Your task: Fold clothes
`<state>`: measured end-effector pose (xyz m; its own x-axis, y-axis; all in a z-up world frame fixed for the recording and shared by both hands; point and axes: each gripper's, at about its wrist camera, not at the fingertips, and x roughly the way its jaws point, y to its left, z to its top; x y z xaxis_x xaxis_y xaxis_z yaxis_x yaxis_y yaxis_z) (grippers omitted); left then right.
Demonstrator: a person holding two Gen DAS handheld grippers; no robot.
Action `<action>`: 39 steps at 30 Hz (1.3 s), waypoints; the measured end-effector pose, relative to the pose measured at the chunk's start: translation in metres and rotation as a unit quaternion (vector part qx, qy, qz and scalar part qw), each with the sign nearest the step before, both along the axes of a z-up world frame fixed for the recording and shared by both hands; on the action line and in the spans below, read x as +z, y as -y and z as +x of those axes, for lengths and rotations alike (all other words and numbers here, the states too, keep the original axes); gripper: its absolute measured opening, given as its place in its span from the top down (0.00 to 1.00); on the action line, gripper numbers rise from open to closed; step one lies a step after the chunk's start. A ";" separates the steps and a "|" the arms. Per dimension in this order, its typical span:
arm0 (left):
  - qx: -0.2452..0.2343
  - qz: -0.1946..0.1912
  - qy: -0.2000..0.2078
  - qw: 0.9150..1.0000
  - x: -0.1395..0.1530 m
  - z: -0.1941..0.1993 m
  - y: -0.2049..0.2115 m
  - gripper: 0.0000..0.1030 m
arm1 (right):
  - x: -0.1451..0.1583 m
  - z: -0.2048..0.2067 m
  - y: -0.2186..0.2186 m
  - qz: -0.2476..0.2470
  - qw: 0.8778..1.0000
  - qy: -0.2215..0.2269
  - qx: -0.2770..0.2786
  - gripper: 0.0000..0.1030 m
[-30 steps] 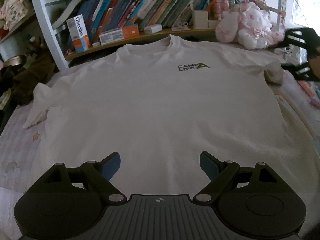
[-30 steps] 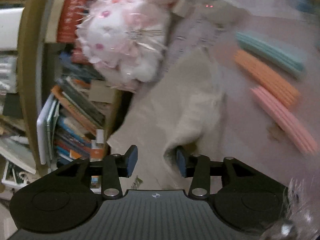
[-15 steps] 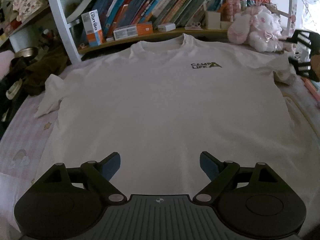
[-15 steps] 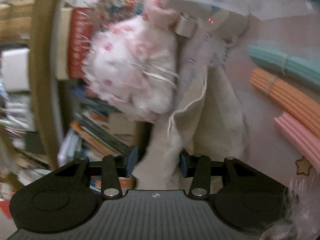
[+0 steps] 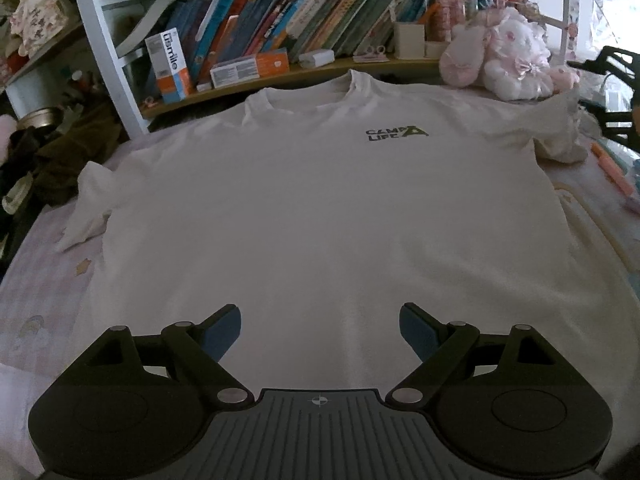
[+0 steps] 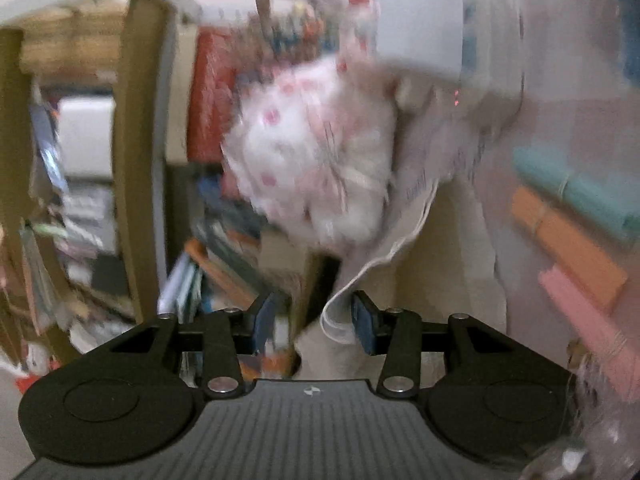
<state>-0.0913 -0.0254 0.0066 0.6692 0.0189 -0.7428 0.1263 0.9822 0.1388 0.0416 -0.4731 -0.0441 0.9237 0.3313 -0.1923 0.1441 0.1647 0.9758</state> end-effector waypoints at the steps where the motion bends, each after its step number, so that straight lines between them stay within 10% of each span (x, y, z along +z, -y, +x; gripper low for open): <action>1: 0.001 0.000 0.000 1.000 0.000 0.000 0.000 0.14 | 0.001 -0.001 0.002 -0.004 1.000 -0.003 -0.005 0.60; 14: -0.007 -0.002 -0.003 1.000 -0.001 0.005 0.002 0.14 | 0.007 -0.007 -0.023 -0.196 0.963 -0.157 0.095 0.62; 19: -0.009 -0.004 -0.005 1.000 -0.002 0.008 0.003 0.14 | 0.011 -0.013 -0.039 -0.296 0.929 -0.184 0.127 0.96; 23: -0.016 -0.001 -0.004 1.000 -0.002 0.009 0.006 0.14 | 0.016 -0.010 -0.042 -0.338 0.907 -0.214 0.128 0.94; 27: -0.008 -0.002 -0.003 1.000 -0.002 0.009 0.003 0.14 | 0.029 -0.011 -0.045 -0.387 0.889 -0.216 0.116 0.69; 35: -0.002 -0.010 -0.007 1.000 -0.004 0.010 0.002 0.14 | 0.025 0.007 -0.060 -0.427 0.870 -0.216 0.114 0.70; 39: -0.009 -0.011 -0.008 1.000 -0.005 0.006 0.003 0.14 | 0.024 0.020 -0.080 -0.494 0.836 -0.210 0.117 0.78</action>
